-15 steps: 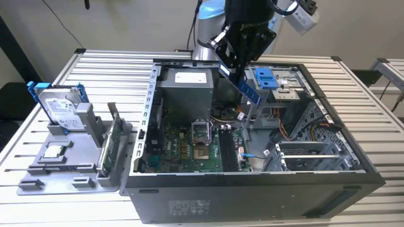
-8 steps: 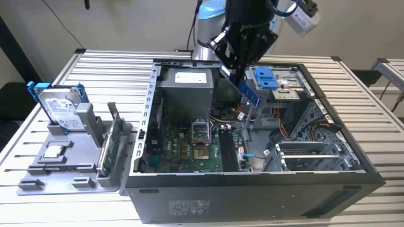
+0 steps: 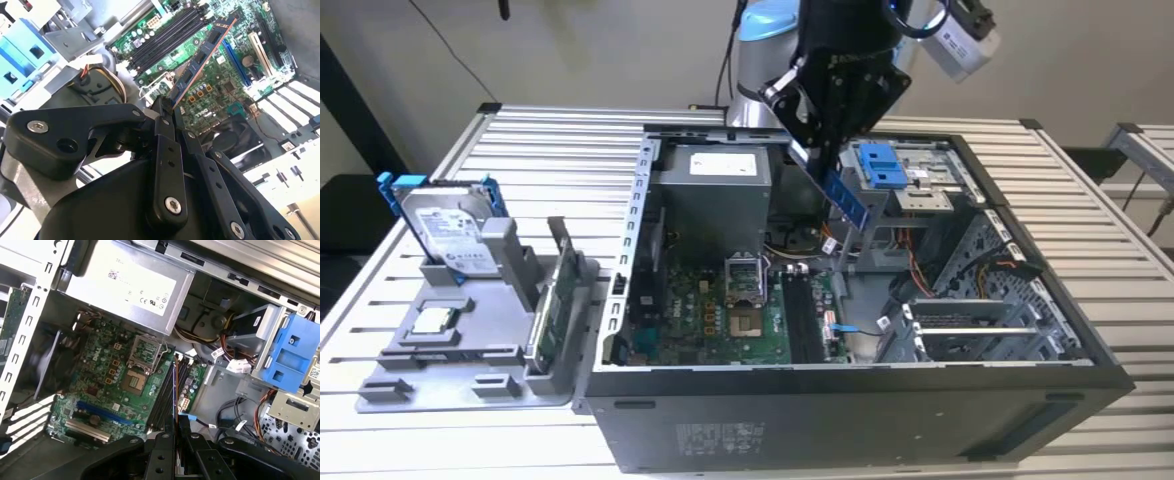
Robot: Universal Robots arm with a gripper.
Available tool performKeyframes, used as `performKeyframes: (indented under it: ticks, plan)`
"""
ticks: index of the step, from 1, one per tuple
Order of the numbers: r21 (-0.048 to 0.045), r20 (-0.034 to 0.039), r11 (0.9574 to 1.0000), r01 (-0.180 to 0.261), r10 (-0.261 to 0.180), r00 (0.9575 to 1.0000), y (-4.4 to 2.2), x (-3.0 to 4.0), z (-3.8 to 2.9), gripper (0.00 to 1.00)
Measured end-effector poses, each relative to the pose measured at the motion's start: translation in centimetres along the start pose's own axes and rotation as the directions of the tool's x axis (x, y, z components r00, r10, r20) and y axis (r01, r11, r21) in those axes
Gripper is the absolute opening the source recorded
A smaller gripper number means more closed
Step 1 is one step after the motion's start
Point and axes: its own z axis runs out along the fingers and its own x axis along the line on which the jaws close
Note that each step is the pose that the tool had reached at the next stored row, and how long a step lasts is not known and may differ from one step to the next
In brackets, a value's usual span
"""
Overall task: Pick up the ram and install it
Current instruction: 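Insert the ram into the slot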
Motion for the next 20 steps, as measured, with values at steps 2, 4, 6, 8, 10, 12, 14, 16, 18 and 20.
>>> performKeyframes:
  ticks: [2, 4, 6, 8, 10, 12, 14, 16, 18, 20]
  plan:
    - [0.0002, -0.0001, 0.9999, -0.01, 0.01, 0.9999, -0.07, -0.01, 0.01, 0.14]
    - [0.0005, -0.0001, 0.9998, -0.02, 0.02, 0.9998, -0.13, -0.04, 0.02, 0.14]
    - [0.0008, -0.0003, 0.9995, -0.031, 0.031, 0.9995, -0.17, -0.07, 0.03, 0.14]
    - [0.0013, -0.0005, 0.9989, -0.046, 0.046, 0.9989, -0.19, -0.09, 0.05, 0.14]
    - [0.0015, -0.0004, 0.9979, -0.065, 0.065, 0.9979, -0.19, -0.11, 0.09, 0.14]
    - [0.0021, -0.0005, 0.996, -0.089, 0.089, 0.996, -0.19, -0.11, 0.13, 0.14]
    - [0.0026, -0.0006, 0.9936, -0.113, 0.113, 0.9936, -0.2, -0.12, 0.16, 0.14]
    - [0.0031, -0.0006, 0.9904, -0.138, 0.138, 0.9905, -0.2, -0.12, 0.2, 0.14]
    - [0.0036, -0.0007, 0.9875, -0.158, 0.158, 0.9875, -0.2, -0.13, 0.23, 0.14]
    - [0.0039, -0.0007, 0.9845, -0.175, 0.175, 0.9845, -0.21, -0.15, 0.27, 0.14]
